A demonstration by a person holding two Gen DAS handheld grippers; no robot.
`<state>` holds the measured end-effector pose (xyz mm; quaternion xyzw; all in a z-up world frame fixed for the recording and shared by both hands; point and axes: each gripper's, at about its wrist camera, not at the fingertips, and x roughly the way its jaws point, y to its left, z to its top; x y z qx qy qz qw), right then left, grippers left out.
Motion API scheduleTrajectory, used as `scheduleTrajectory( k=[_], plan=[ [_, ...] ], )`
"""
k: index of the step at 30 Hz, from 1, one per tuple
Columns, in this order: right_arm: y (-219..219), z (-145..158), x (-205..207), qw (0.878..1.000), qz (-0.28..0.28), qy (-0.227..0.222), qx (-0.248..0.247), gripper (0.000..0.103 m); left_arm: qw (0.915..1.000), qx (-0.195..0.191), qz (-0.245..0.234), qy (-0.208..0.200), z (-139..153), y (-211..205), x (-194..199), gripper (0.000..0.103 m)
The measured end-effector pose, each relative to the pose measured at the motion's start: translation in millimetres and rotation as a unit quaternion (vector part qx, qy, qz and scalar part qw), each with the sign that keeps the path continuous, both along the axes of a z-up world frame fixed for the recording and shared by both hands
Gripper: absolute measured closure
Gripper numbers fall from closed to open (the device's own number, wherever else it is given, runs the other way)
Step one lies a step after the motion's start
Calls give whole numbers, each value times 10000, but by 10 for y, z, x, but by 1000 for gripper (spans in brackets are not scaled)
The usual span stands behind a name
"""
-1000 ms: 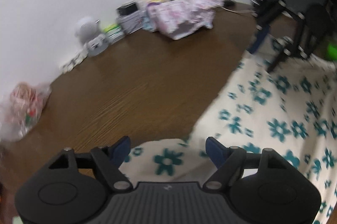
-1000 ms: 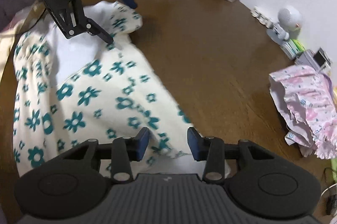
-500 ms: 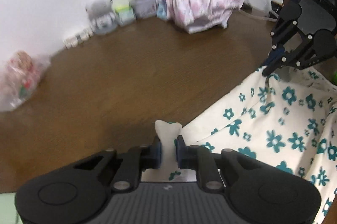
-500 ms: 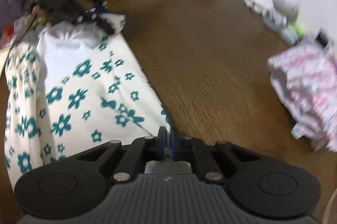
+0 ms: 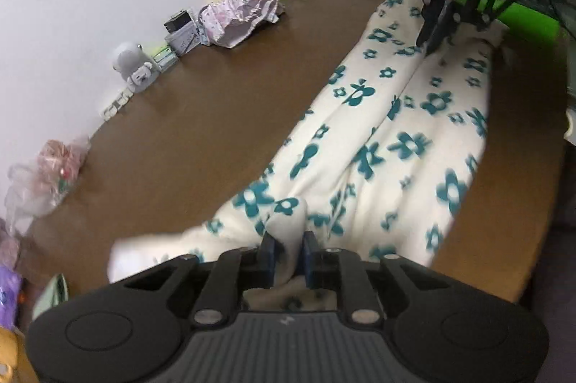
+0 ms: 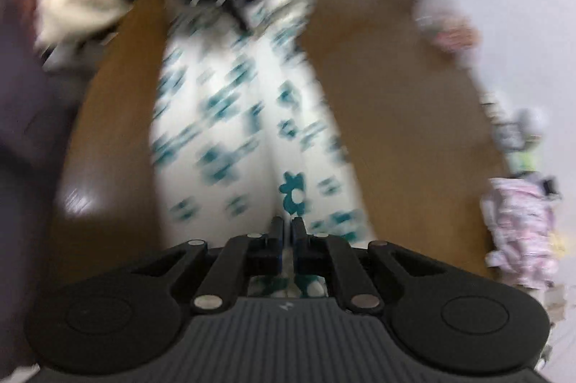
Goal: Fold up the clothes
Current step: 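Hold the garment with both grippers and fold it lengthwise toward the other gripper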
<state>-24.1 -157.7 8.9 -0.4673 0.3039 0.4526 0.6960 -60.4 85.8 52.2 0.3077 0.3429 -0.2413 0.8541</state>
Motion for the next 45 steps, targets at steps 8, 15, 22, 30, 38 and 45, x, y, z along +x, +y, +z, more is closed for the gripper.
scheduleTrajectory(
  k=[8, 15, 22, 30, 38, 45],
  plan=[
    [-92, 449, 17, 9913, -198, 277, 1269, 58, 9926, -957, -590, -465, 412, 149, -192, 32],
    [225, -74, 274, 9912, -614, 501, 1065, 95, 9973, -532, -495, 83, -5, 17, 133, 75],
    [109, -108, 321, 9861, -1163, 312, 1143, 89, 9992, -186, -258, -260, -99, 15, 169, 74],
    [-540, 272, 522, 9668, -1994, 267, 1578, 90, 9986, -375, -58, -377, -111, 96, 21, 77],
    [-680, 134, 513, 9555, -2651, -249, 1268, 89, 9980, -401, -18, -490, -138, 119, -44, 76],
    [-579, 167, -20, 9785, -1416, 598, 1375, 95, 9969, -583, 28, -532, -174, 151, -42, 76]
  ],
)
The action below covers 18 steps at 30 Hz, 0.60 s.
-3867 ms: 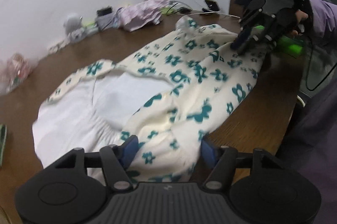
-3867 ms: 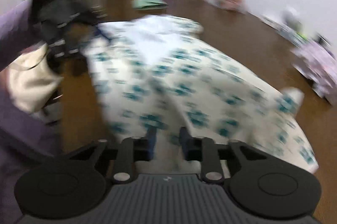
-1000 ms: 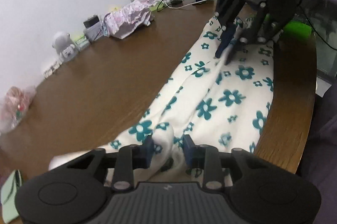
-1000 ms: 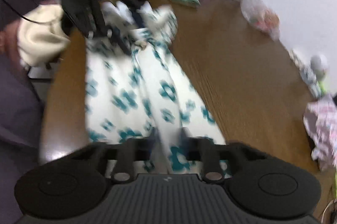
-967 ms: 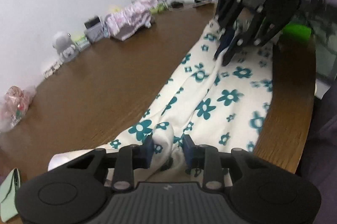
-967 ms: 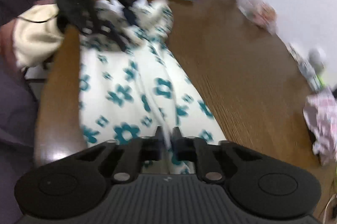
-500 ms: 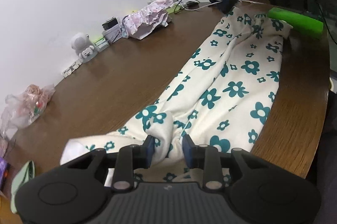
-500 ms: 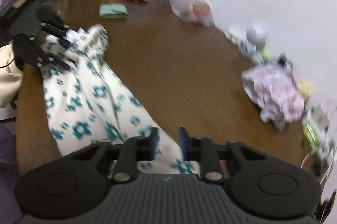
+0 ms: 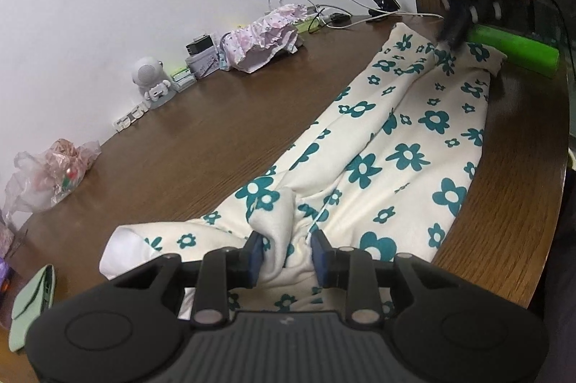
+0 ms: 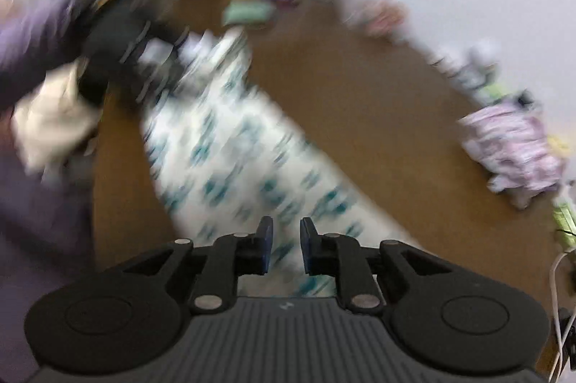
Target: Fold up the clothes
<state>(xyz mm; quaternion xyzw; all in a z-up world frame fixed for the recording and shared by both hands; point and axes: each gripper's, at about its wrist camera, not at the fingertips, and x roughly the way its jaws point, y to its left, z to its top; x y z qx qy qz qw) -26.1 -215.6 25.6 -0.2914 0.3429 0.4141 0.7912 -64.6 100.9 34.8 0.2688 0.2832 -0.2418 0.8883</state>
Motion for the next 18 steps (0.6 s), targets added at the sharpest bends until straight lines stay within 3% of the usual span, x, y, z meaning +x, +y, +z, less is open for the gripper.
scheduleTrajectory(
  k=[2, 7, 9, 10, 11, 13, 16, 18],
  plan=[
    [7, -223, 88, 9980, -295, -94, -555, 97, 10000, -21, -49, -25, -2, 3, -11, 76],
    [-52, -186, 171, 9973, -516, -108, -505, 94, 9999, -88, -47, -22, 51, 8, -75, 76],
    [-37, -32, 94, 9979, -409, -279, -412, 84, 9995, -243, -197, 6, 164, 45, -164, 73],
    [-21, 49, 47, 9981, -337, -397, -326, 78, 9990, -303, -333, -73, 223, 52, -223, 66],
    [21, 101, 3, 9982, -230, -503, -239, 67, 9982, -310, -460, -219, 268, 45, -260, 56],
    [155, 109, -32, 9980, 29, -603, -170, 60, 9973, -204, -559, -419, 284, 14, -219, 50],
    [388, -98, 63, 9972, 272, -488, -493, 63, 9987, 112, -458, -167, 169, -36, -4, 51],
    [422, -241, 168, 9971, 292, -204, -665, 83, 9988, 334, -359, 54, 64, -12, 61, 56]
  ],
)
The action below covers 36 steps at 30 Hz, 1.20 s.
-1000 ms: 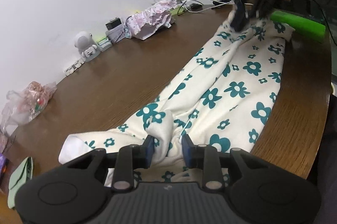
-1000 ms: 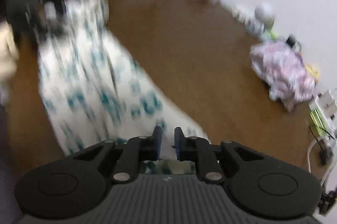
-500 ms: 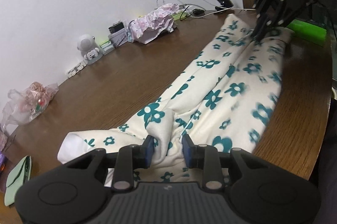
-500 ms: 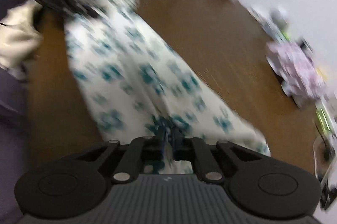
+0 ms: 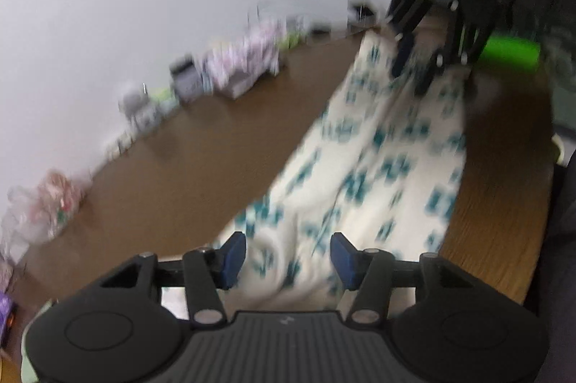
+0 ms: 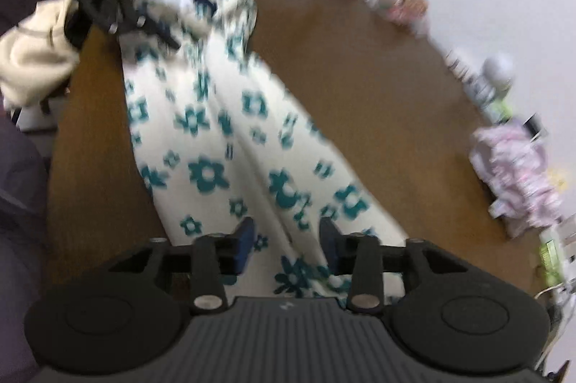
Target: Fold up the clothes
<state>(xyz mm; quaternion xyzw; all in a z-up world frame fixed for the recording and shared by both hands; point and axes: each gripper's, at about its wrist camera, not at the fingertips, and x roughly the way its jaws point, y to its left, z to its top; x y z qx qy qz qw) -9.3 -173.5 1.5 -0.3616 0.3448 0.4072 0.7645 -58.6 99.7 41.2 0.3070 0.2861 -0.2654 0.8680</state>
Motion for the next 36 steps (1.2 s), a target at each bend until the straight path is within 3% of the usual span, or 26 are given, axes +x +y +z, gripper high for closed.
scheduleTrajectory(
  k=[3, 5, 8, 11, 14, 18, 20, 23, 25, 27, 31, 34, 36],
  plan=[
    [-79, -74, 141, 9994, -107, 297, 113, 90, 9991, -346, 215, 150, -4, 119, -37, 59],
    [-98, -72, 243, 9993, -193, 305, 76, 91, 9974, -531, 406, 262, -2, 143, -106, 67],
    [91, -134, 390, 9991, -305, -139, -268, 93, 9951, -741, 528, 389, -14, 44, -296, 76],
    [392, -161, 678, 9951, -349, -638, -675, 94, 9947, -783, 395, 532, -4, -146, -492, 76],
    [670, -131, 1017, 9924, -348, -845, -826, 94, 9909, -963, 427, 838, 44, -303, -587, 76],
    [972, -77, 1353, 9895, -598, -1090, -739, 92, 9620, -1944, 744, 1767, 351, -115, -426, 73],
    [1016, 37, 1373, 9879, -830, -1186, -551, 92, 9596, -2175, 980, 1490, 595, 59, -362, 62],
    [858, 356, 1392, 9886, -1293, -763, 77, 90, 9631, -1989, 1524, 985, 776, 182, -52, 54],
    [687, 545, 1427, 9838, -1689, -329, 499, 83, 9576, -1977, 1826, 1023, 751, 174, 318, 55],
    [502, 596, 1502, 9716, -2186, 273, 860, 76, 9559, -1874, 1898, 1229, 580, 41, 702, 58],
    [366, 309, 1573, 9459, -2862, 1144, 1016, 74, 9542, -1536, 1880, 1747, 199, -170, 1105, 78],
    [365, 99, 1574, 9377, -3067, 1283, 1007, 75, 9562, -1539, 1910, 1598, 103, -205, 1088, 85],
    [378, 54, 1611, 9369, -3079, 1220, 1124, 85, 9539, -1560, 2060, 1526, 88, -226, 1131, 91]
  ],
)
